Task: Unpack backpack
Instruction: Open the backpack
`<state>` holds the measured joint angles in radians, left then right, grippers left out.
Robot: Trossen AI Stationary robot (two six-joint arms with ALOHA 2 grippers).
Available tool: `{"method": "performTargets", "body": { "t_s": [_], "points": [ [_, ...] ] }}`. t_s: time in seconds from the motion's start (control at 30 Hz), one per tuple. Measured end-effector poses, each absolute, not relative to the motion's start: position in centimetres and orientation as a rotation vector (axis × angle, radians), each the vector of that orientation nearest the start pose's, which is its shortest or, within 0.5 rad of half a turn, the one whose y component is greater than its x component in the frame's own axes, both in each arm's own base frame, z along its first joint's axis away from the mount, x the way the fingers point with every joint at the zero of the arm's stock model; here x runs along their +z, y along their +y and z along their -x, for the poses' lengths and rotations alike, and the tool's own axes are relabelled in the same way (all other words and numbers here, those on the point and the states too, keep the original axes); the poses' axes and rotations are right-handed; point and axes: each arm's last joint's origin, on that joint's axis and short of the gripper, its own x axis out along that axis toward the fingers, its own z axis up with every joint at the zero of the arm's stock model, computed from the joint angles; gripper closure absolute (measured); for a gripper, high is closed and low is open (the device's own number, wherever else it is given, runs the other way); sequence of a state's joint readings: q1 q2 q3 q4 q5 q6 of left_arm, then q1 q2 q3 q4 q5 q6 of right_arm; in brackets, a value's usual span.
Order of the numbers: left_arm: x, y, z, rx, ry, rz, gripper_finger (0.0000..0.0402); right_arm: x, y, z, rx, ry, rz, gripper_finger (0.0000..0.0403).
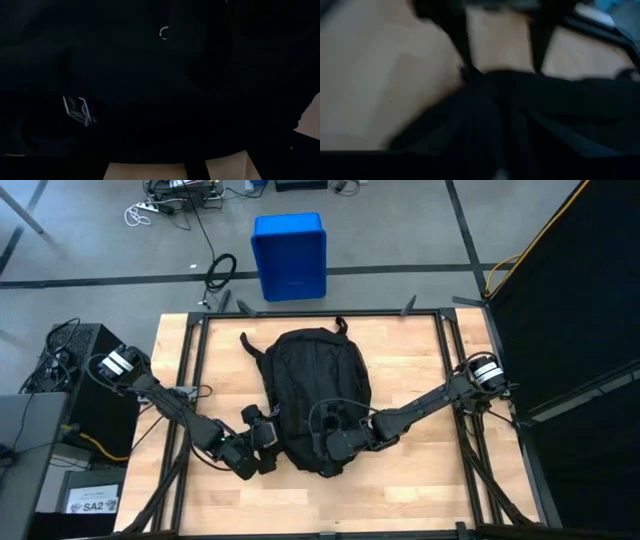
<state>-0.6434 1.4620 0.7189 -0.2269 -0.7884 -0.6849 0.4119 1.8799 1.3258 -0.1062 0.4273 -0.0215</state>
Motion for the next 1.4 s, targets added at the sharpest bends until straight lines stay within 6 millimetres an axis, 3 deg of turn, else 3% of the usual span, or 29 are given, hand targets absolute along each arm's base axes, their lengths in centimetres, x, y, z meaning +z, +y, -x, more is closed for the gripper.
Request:
{"method": "performTargets", "body": {
  "t_s": [0.17,0.3,0.6,0.8,1.0,1.13,1.27,1.4],
  "points": [
    [17.5,-14.3,-22.6,0.374,0.577,0.038,0.0028,23.1,17.6,-38.2,0.097,0.549,0.276,0.0221],
    [17.5,-14.6,-23.2,0.358,0.534,-0.016,0.0028,23.1,17.8,-38.1,0.1,0.548,0.292,0.0202],
    [16.9,-14.4,-24.9,0.359,0.487,-0.093,0.0028,21.8,15.5,-38.1,0.016,0.688,0.239,0.0143],
    [17.4,-13.8,-25.7,0.366,0.452,-0.134,0.0028,20.2,13.4,-38.1,-0.069,0.741,0.226,0.0135],
    [17.7,-13.7,-25.9,0.352,0.443,-0.191,0.0028,20.1,12.1,-38.4,-0.152,0.741,0.243,0.0197],
    [18.7,-14.3,-25.0,0.326,0.457,-0.267,0.0028,20.1,12.0,-38.4,-0.153,0.744,0.249,0.0285],
    [20.6,-14.7,-23.5,0.358,0.417,-0.22,0.0028,20.1,12.0,-38.4,-0.16,0.735,0.25,0.0381],
    [21.1,-14.9,-22.2,0.367,0.423,-0.188,0.0028,20.3,12.0,-38.6,-0.188,0.705,0.218,0.0389]
  ]
}}
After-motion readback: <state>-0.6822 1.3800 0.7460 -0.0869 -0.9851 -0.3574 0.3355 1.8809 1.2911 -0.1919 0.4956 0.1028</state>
